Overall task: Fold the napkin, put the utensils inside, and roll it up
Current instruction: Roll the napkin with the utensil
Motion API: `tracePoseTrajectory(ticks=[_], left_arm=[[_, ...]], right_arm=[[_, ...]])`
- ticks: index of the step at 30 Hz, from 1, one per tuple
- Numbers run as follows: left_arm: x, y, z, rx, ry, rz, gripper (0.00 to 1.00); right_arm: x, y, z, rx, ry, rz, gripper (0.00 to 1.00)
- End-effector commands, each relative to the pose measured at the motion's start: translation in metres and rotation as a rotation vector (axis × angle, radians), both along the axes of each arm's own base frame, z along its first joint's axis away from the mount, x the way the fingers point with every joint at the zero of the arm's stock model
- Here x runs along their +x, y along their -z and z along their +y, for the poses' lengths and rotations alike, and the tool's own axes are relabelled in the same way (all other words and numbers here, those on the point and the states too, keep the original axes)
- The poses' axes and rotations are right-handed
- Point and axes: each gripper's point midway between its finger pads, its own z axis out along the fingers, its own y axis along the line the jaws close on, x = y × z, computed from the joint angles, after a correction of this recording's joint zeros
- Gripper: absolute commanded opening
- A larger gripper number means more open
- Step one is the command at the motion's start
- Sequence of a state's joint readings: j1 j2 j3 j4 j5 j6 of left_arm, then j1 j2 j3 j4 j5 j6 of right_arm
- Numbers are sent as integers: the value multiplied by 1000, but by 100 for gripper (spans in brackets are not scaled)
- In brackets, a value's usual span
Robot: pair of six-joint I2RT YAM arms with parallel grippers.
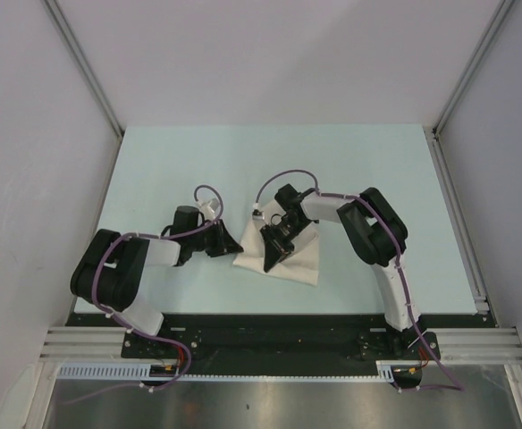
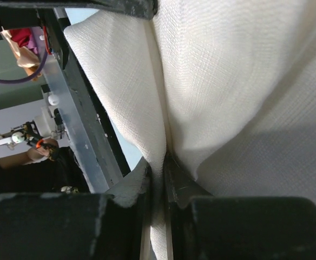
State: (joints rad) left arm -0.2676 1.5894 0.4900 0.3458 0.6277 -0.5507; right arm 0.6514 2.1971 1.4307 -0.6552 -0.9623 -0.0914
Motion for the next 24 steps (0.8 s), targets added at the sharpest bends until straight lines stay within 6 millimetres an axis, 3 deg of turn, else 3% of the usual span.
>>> tracePoseTrajectory(ticks=[1, 2, 5, 7, 11, 14, 15, 16, 18, 19, 20, 21, 22, 23, 24], left_arm=[[-21, 1, -13, -39, 79, 58, 11], [-21, 2, -13, -32, 77, 58, 2], [-22, 3, -11, -23, 77, 66, 0], [-22, 6, -10, -10, 67, 76, 0], [-19, 10, -7, 7, 45, 95, 0], [-17, 11, -7, 7, 35, 101, 0], [-17, 12, -7, 10, 32, 104, 0], [-17, 13, -6, 15, 26, 107, 0], [-16, 14, -5, 18, 21, 110, 0], [-15, 14, -6, 16, 19, 112, 0], [-15, 14, -6, 15, 18, 113, 0], [-14, 14, -6, 17, 15, 111, 0], [-14, 15, -5, 17, 11, 113, 0], [-13, 14, -5, 18, 12, 110, 0], [-13, 15, -5, 18, 12, 113, 0]], right_arm=[[8, 11, -3, -15, 6, 0, 13], [14, 9, -4, -13, 18, -6, 13], [30, 0, -5, 2, 53, -25, 19], [41, -11, -2, 25, 70, -45, 29], [63, -50, 0, 94, 125, -115, 42], [72, -69, -3, 98, 162, -196, 50], [74, -87, -4, 113, 170, -250, 52], [72, -82, -12, 74, 189, -279, 52], [67, -109, -11, 108, 194, -414, 55], [68, -109, -16, 66, 214, -490, 56], [58, -97, -21, 32, 210, -532, 57], [62, -112, -29, -1, 245, -672, 57], [53, -117, -16, 20, 229, -766, 57], [36, -92, -27, -37, 213, -792, 63], [28, -105, -24, -57, 221, -940, 65]])
